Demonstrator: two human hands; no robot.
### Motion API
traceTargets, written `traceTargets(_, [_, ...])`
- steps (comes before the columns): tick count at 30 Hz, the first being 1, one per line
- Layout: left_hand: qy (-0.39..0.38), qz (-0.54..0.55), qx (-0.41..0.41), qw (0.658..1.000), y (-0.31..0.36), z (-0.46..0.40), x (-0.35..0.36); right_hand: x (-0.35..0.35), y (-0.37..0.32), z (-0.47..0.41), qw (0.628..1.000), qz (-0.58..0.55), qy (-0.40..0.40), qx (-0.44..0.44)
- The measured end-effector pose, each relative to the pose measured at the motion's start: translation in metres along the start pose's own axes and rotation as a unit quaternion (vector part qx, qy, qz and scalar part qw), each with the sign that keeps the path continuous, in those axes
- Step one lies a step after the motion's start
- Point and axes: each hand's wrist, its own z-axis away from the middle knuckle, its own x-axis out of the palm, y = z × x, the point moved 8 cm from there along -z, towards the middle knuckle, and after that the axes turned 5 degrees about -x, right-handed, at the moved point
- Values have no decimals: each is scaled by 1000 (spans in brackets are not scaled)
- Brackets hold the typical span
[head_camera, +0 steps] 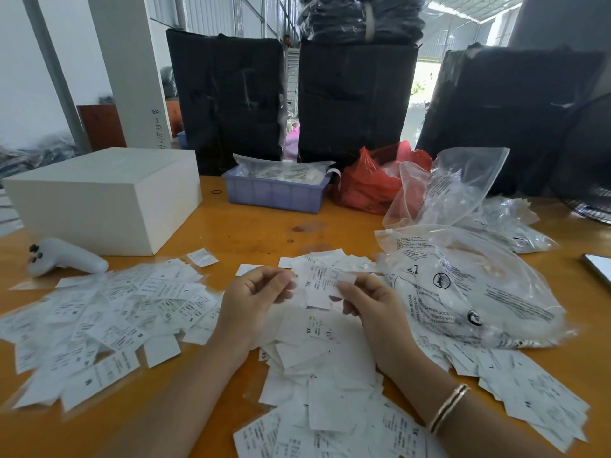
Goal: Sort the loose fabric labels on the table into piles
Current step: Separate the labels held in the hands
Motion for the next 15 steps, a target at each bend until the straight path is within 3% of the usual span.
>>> traceTargets(3, [-1, 9, -1, 1000, 0, 0, -1, -4, -4, 1, 998, -52, 29, -14])
traceTargets(6, [-5, 9, -1, 1000, 0, 1, 0, -2, -9, 2, 999, -27, 29, -36])
traceTargets(15, [1, -45, -4, 999, -4, -1, -1, 15, -11, 6, 994, 73, -61, -52])
